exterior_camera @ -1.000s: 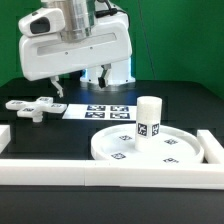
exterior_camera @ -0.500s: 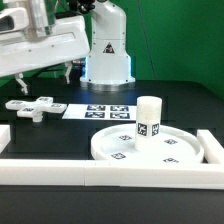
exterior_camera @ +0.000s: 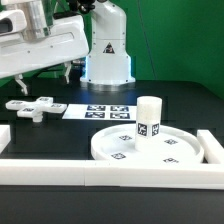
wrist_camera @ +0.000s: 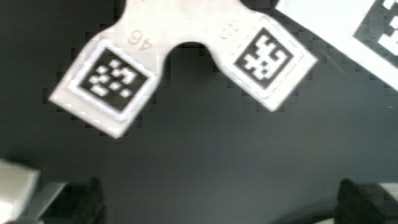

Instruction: Assemble round table

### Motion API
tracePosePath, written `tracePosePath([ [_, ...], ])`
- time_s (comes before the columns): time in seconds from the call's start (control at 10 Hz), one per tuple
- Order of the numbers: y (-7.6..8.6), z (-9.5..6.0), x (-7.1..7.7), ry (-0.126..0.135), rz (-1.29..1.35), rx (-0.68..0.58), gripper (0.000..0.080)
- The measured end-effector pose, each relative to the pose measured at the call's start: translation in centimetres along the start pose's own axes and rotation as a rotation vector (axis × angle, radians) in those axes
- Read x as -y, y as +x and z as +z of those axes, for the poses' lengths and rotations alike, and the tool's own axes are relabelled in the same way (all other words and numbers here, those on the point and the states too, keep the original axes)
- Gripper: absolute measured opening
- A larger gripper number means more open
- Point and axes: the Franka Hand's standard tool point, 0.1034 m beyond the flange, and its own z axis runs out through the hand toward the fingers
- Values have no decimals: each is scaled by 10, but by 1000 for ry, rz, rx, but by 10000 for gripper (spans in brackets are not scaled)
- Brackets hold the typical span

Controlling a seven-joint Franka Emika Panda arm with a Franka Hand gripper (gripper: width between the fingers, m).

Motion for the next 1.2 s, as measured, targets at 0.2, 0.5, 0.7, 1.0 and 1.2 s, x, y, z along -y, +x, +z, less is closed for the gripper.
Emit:
tracePosePath([
  [0.2, -24, 2, -11, -128, 29, -33, 649],
  [0.5, -45, 6, -16, -129, 49, -23, 649],
  [0.7, -44, 8, -12, -116, 59, -17, 649],
  [1.0, -49, 20, 2, -61, 64, 24, 649],
  [1.2, -50, 21, 2, -59, 68, 28, 649],
])
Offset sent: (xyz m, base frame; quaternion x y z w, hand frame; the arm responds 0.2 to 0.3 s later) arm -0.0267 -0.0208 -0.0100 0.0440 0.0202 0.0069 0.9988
